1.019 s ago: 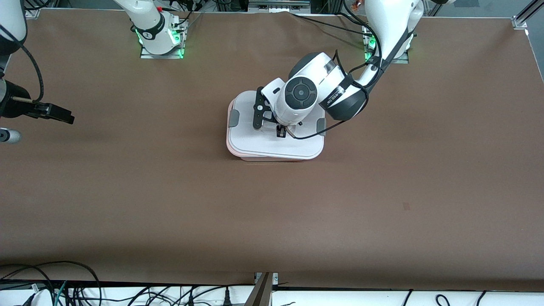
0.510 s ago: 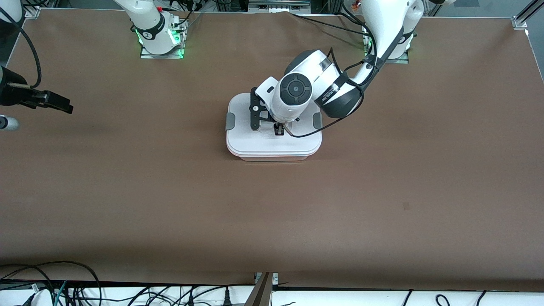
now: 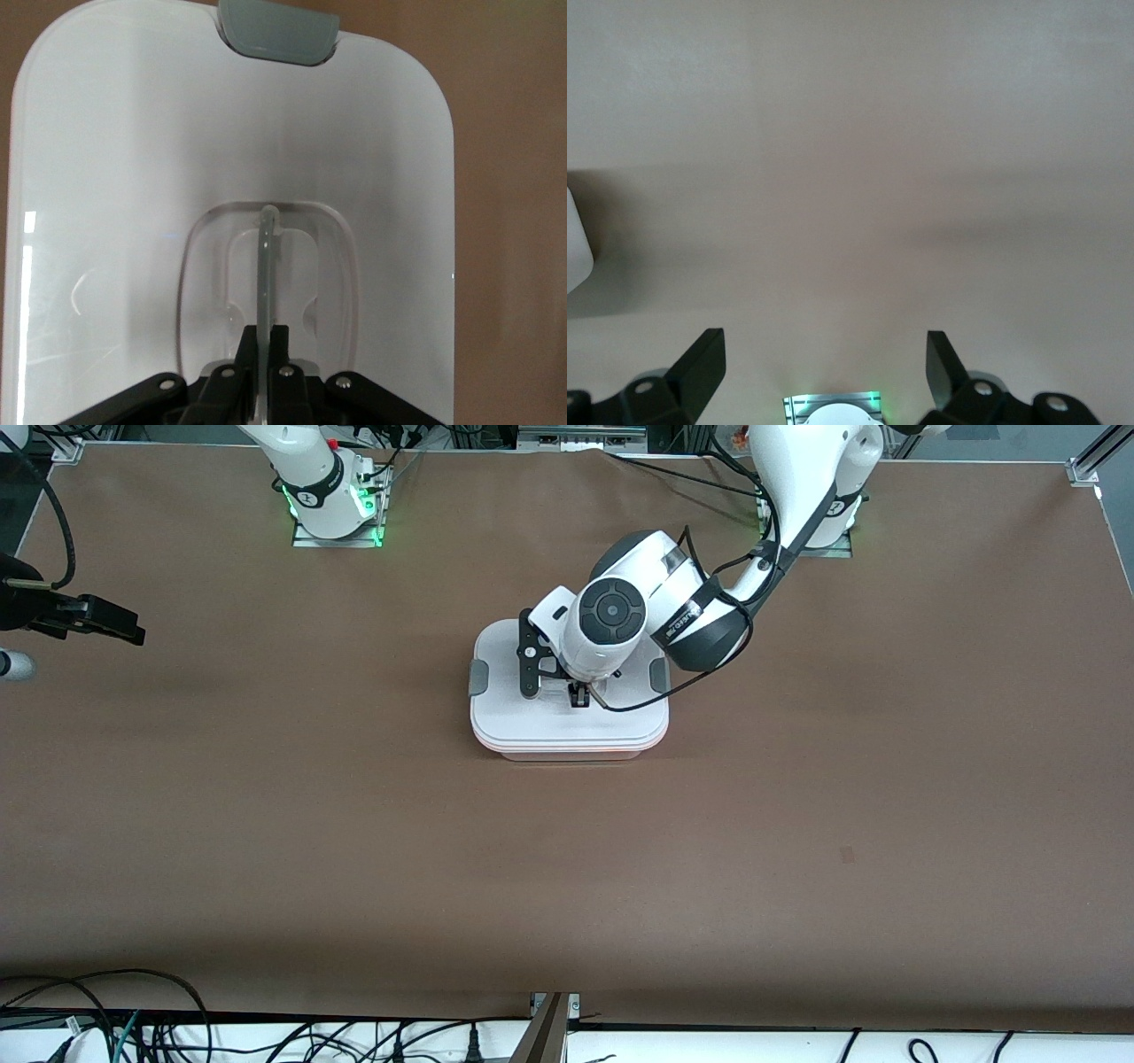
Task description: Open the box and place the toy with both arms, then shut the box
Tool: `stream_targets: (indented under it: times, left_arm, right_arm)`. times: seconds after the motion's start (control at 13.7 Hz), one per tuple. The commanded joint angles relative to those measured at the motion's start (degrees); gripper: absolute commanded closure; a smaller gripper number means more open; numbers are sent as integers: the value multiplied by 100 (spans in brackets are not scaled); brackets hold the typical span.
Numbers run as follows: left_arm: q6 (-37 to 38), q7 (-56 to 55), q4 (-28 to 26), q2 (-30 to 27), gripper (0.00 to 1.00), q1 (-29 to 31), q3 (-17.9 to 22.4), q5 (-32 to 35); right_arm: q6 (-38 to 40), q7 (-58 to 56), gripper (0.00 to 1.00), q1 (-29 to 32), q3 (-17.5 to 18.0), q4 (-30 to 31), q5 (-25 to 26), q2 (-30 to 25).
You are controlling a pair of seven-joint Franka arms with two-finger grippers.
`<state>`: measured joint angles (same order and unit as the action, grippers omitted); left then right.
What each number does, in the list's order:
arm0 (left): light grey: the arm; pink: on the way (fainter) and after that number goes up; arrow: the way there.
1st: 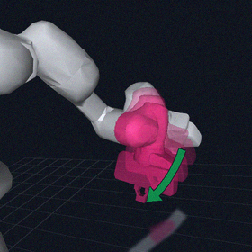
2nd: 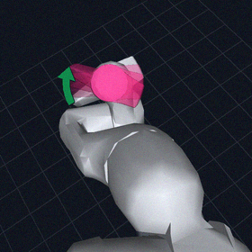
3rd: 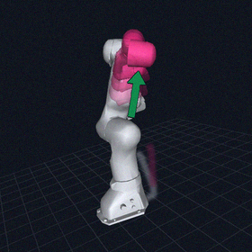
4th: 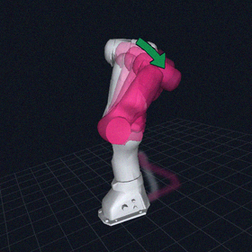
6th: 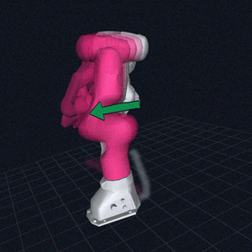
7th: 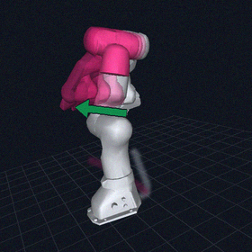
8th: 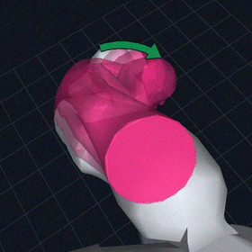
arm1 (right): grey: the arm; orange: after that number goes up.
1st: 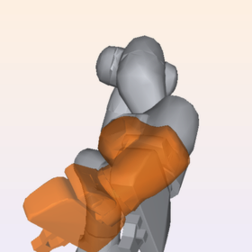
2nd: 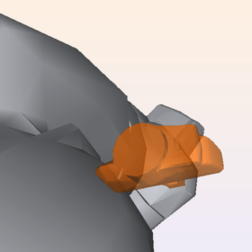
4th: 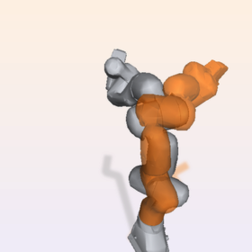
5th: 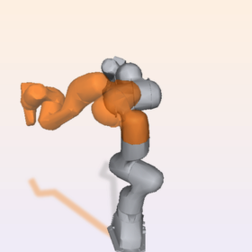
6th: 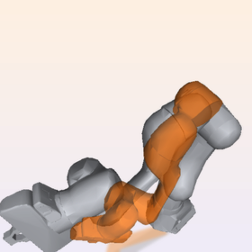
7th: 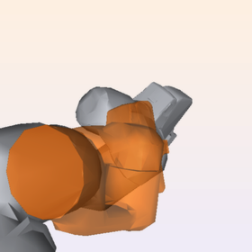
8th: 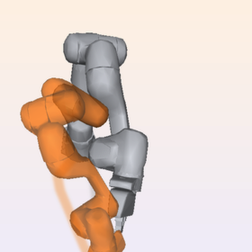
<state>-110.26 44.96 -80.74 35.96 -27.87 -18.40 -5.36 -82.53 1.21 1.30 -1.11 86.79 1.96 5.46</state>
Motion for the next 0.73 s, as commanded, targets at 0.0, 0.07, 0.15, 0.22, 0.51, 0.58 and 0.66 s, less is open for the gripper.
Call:
stream_targets:
  times: [0.0,0.07,0.15,0.22,0.51,0.58,0.66]
  left_arm:
    - [-206,-119,85,87,100,-78,30,105]
    - [-206,-111,85,96,100,-78,30,105]
    - [-206,-111,85,87,100,-69,38,114]
    - [-206,-111,85,87,100,-69,38,140]
    - [-206,-111,85,87,100,-17,47,149]
    - [-206,-111,93,78,100,-8,47,140]
    - [-215,-102,93,78,100,-7,47,140]
  right_arm:
    - [79,-86,0,-33,-56,-145,-46,130]
    - [79,-86,0,-33,-56,-145,-55,139]
    - [79,-86,0,-33,-65,-145,-55,139]
    - [79,-86,0,-33,-65,-154,-55,139]
    - [62,2,0,-42,-56,-154,-99,157]
    - [44,-7,0,-42,-56,-154,-108,166]
    - [44,2,0,-42,-56,-154,-116,157]
